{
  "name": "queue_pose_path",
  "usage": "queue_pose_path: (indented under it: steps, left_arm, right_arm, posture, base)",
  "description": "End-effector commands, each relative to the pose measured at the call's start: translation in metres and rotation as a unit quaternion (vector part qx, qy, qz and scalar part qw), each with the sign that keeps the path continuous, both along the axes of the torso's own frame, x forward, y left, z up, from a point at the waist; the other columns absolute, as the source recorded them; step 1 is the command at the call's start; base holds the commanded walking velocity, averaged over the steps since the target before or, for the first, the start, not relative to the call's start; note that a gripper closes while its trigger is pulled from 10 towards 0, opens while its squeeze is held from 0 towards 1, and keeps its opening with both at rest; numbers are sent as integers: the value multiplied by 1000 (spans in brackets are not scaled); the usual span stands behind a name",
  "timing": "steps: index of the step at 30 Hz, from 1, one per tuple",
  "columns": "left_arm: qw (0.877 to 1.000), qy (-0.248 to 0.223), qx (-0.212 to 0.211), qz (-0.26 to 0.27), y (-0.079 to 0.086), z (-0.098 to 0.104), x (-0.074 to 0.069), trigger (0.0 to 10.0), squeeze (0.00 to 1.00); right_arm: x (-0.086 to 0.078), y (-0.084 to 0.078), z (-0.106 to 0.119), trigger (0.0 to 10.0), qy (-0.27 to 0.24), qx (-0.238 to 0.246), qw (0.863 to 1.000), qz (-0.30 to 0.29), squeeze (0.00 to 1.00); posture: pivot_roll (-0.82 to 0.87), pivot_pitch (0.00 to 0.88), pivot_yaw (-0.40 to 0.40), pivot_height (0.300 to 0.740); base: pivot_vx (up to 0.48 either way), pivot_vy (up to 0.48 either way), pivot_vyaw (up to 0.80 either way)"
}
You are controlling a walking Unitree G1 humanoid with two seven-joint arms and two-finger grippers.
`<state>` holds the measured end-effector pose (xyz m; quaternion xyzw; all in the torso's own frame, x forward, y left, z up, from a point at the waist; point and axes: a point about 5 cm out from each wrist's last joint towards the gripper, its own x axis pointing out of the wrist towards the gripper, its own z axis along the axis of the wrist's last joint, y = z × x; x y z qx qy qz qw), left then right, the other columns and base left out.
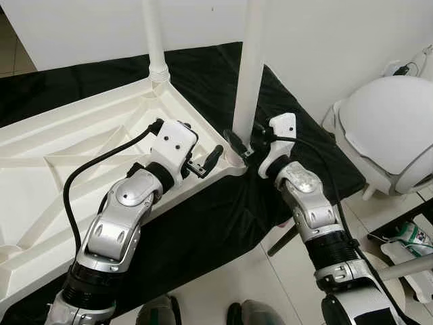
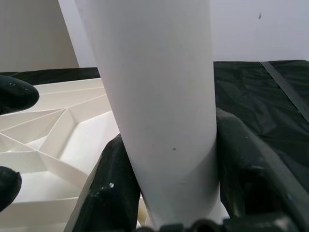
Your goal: Building children table
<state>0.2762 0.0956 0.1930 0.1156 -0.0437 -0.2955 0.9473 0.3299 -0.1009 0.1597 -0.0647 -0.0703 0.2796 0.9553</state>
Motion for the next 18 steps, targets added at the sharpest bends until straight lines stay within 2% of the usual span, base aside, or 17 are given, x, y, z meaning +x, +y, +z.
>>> queue_pose_path:
  steps: [1,6,13,18]
  left_arm:
    - [1000,-3,3,-8,-2,2,-3,10000,0]
    - [1000,-3,3,-8,-2,2,-3,10000,0]
    - [1000,-3,2,-10,-2,2,-3,10000,0]
    - [1000,-2,2,-12,-3,2,-3,10000,0]
  right_arm:
    - [-4,-9,-43,10000,110,-8,993,-30,0]
    - [-5,-12,-45,10000,114,4,993,-40,0]
    - [-13,-25,-54,10000,123,59,987,-85,0]
    - [-17,-29,-59,10000,132,65,985,-94,0]
  posture:
    - [6,54,-12,740]
    - [4,54,-12,740]
    - [0,60,-10,740]
    - [-4,60,-6,740]
  base:
    - [0,0,0]
    - [0,0,0]
    - [0,0,0]
    - [0,0,0]
